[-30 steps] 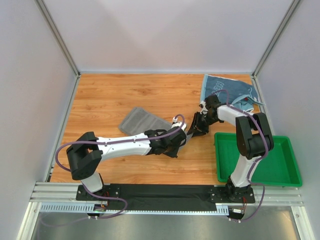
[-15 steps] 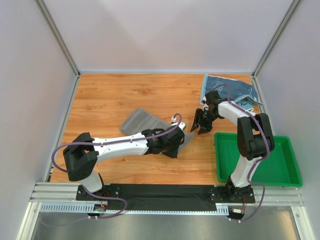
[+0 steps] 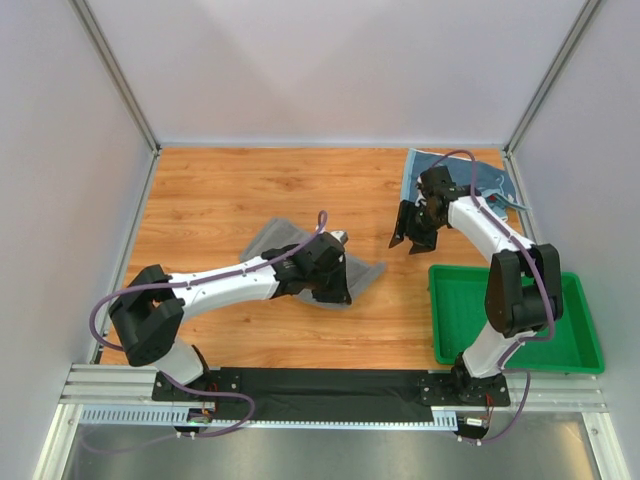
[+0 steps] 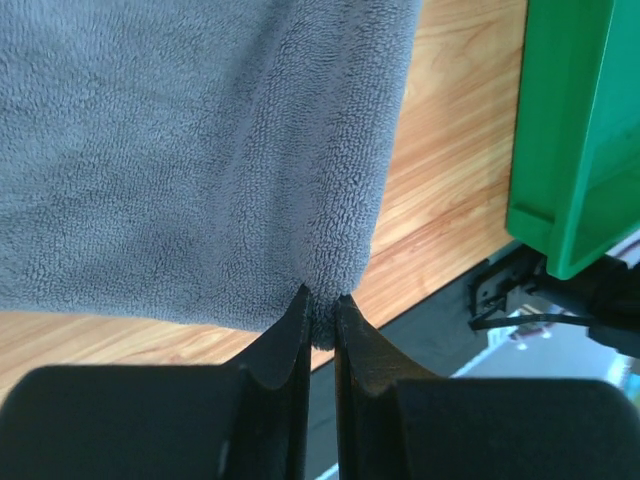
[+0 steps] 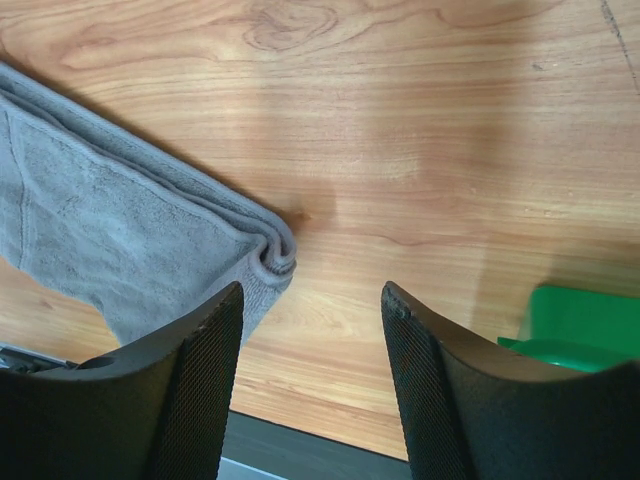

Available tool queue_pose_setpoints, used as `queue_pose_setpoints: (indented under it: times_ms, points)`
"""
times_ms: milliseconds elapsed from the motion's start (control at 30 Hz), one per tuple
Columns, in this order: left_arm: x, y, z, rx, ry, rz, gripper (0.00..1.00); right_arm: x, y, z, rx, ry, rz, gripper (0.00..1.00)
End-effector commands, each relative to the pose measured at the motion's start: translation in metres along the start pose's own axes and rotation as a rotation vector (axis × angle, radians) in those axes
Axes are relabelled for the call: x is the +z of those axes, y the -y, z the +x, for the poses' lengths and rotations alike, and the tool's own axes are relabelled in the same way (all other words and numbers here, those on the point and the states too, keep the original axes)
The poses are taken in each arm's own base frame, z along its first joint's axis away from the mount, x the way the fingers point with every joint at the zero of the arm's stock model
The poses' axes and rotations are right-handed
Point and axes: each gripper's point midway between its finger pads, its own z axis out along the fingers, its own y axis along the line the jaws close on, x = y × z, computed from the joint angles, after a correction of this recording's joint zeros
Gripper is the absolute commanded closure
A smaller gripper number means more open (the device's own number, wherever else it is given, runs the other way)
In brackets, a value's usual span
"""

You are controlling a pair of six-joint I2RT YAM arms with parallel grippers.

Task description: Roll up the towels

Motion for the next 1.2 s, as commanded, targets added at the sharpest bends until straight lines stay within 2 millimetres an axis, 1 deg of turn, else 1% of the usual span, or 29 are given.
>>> queue_pose_setpoints:
  times_ms: [0, 33, 67, 133, 167, 200, 233, 267, 333, 367, 400, 433, 467, 500, 533, 600, 633, 667, 733, 767, 800, 833, 900, 933, 1033, 1167]
  points:
    - [-0.011, 0.019, -0.009, -0.151, -0.007, 0.140, 0.93, -0.019, -0.009, -0.007, -0.022, 0.046, -0.031, 0.41]
    - [-0.012, 0.020, -0.007, -0.169, -0.022, 0.166, 0.93, -0.019, -0.011, -0.005, -0.024, 0.044, -0.045, 0.41]
    - [-0.008, 0.015, -0.004, -0.192, -0.021, 0.181, 0.93, -0.020, -0.014, -0.004, -0.027, 0.042, -0.061, 0.41]
    - [-0.012, 0.015, -0.008, -0.260, -0.010, 0.216, 0.93, -0.021, -0.022, -0.001, -0.040, 0.039, -0.113, 0.41]
    - [-0.009, 0.008, -0.004, -0.282, -0.007, 0.222, 0.93, -0.023, -0.030, 0.002, -0.054, 0.039, -0.159, 0.41]
    - [-0.010, 0.005, -0.007, -0.325, 0.000, 0.229, 0.93, -0.024, -0.034, 0.003, -0.070, 0.039, -0.187, 0.41]
    - [-0.010, 0.001, -0.004, -0.341, 0.004, 0.237, 0.93, -0.025, -0.040, 0.006, -0.083, 0.036, -0.216, 0.41]
    - [-0.009, -0.004, -0.004, -0.355, 0.006, 0.231, 0.93, -0.027, -0.049, 0.011, -0.097, 0.030, -0.277, 0.41]
    - [-0.009, -0.010, -0.004, -0.396, 0.011, 0.221, 0.94, -0.028, -0.059, 0.017, -0.117, 0.020, -0.337, 0.41]
    - [-0.007, -0.017, 0.000, -0.415, 0.004, 0.208, 0.94, -0.028, -0.063, 0.020, -0.126, 0.015, -0.359, 0.42]
    - [-0.006, -0.022, 0.000, -0.439, 0.005, 0.198, 0.94, -0.029, -0.070, 0.025, -0.140, 0.006, -0.407, 0.43]
    - [-0.005, -0.025, 0.001, -0.476, 0.002, 0.192, 0.94, -0.029, -0.076, 0.031, -0.155, -0.002, -0.431, 0.43]
    - [-0.003, -0.033, 0.007, -0.501, -0.007, 0.175, 0.94, -0.029, -0.083, 0.033, -0.173, -0.001, -0.466, 0.45]
    - [-0.002, -0.039, 0.007, -0.525, -0.003, 0.162, 0.94, -0.025, -0.084, 0.041, -0.177, -0.018, -0.478, 0.46]
    - [0.000, -0.046, 0.012, -0.557, -0.011, 0.144, 0.94, -0.024, -0.090, 0.047, -0.186, -0.032, -0.496, 0.48]
    - [0.000, -0.052, 0.011, -0.584, 0.000, 0.130, 0.94, -0.021, -0.100, 0.054, -0.203, -0.044, -0.550, 0.52]
    - [0.001, -0.055, 0.013, -0.590, -0.005, 0.120, 0.94, -0.016, -0.101, 0.063, -0.206, -0.067, -0.562, 0.53]
    - [0.001, -0.057, 0.014, -0.589, -0.009, 0.114, 0.94, -0.015, -0.105, 0.063, -0.210, -0.066, -0.588, 0.56]
    - [0.003, -0.060, 0.016, -0.594, -0.028, 0.092, 0.94, -0.007, -0.108, 0.074, -0.215, -0.097, -0.595, 0.59]
    - [0.004, -0.062, 0.018, -0.598, -0.034, 0.082, 0.94, -0.005, -0.112, 0.075, -0.223, -0.099, -0.612, 0.60]
    - [0.006, -0.066, 0.019, -0.602, -0.041, 0.069, 0.94, -0.002, -0.113, 0.076, -0.222, -0.106, -0.615, 0.61]
    - [0.007, -0.068, 0.021, -0.611, -0.046, 0.059, 0.94, 0.002, -0.116, 0.083, -0.230, -0.127, -0.619, 0.62]
    - [0.008, -0.072, 0.022, -0.634, -0.044, 0.051, 0.94, 0.004, -0.121, 0.085, -0.242, -0.130, -0.638, 0.62]
    - [0.009, -0.075, 0.022, -0.643, -0.042, 0.049, 0.94, 0.006, -0.123, 0.092, -0.248, -0.145, -0.641, 0.62]
    - [0.008, -0.082, 0.023, -0.665, -0.049, 0.031, 0.94, 0.008, -0.128, 0.095, -0.251, -0.150, -0.672, 0.63]
    - [0.006, -0.093, 0.017, -0.691, -0.040, 0.022, 0.94, 0.006, -0.134, 0.097, -0.261, -0.148, -0.720, 0.64]
